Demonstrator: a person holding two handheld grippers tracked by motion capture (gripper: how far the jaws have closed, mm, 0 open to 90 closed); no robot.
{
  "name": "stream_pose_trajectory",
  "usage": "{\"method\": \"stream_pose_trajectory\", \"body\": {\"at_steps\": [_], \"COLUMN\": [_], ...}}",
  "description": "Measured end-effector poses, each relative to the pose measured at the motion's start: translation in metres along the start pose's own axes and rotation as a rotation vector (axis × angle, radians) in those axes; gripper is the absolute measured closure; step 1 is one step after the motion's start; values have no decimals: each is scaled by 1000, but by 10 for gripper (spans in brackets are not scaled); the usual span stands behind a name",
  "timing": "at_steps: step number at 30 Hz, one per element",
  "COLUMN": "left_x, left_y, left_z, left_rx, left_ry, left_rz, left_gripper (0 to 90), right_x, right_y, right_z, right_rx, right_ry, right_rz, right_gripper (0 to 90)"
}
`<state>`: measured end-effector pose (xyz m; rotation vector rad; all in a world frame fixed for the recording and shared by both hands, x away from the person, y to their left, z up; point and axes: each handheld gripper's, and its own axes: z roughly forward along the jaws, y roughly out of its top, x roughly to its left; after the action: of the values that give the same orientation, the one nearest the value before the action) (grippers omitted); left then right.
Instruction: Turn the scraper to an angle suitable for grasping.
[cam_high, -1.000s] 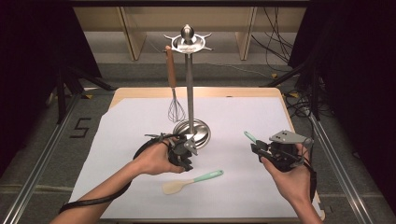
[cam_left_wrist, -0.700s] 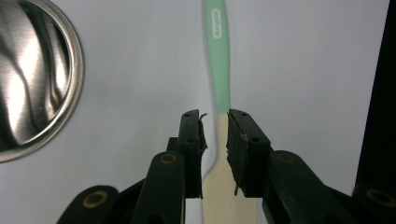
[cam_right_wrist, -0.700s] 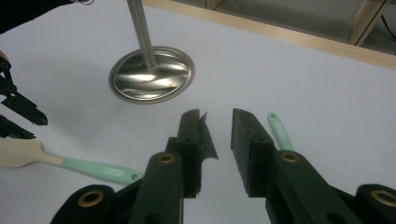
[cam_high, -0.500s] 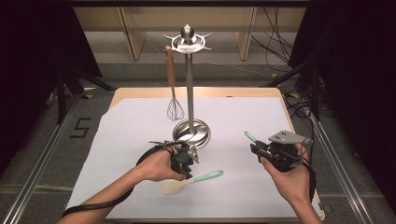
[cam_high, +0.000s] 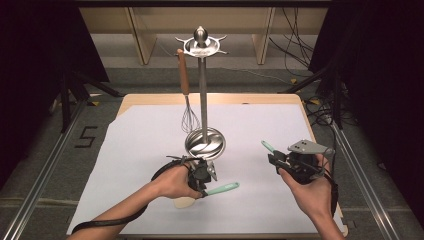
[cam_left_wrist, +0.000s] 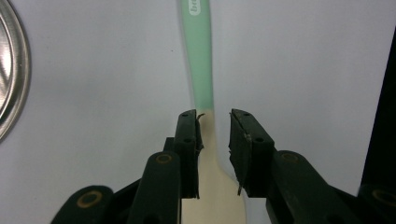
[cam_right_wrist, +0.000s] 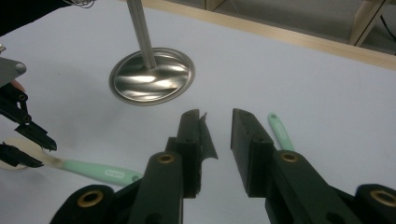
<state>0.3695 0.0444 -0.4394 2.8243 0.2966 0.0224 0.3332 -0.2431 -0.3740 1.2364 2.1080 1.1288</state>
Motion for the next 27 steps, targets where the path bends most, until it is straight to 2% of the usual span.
{"method": "stream_pose_trajectory", "body": {"at_steps": [14,19,22,27], "left_x": [-2,-2,-2,0], "left_y": [6,6,6,7], "left_z": [12,16,19,21], "left_rx": [60,75,91,107], "left_ry": [5,9,18,9], "left_rz": [28,22,27,9], "left_gripper": [716,714,713,710], "right_x": [0,0,3,3], "right_y": [1,1,1,0], "right_z": [-1,-1,-1,0], "right_rx": [-10,-18,-19,-21], "right_ry": [-2,-3,2,0], "right_rz": [1,6,45,42], "right_gripper": [736,736,736,736]}}
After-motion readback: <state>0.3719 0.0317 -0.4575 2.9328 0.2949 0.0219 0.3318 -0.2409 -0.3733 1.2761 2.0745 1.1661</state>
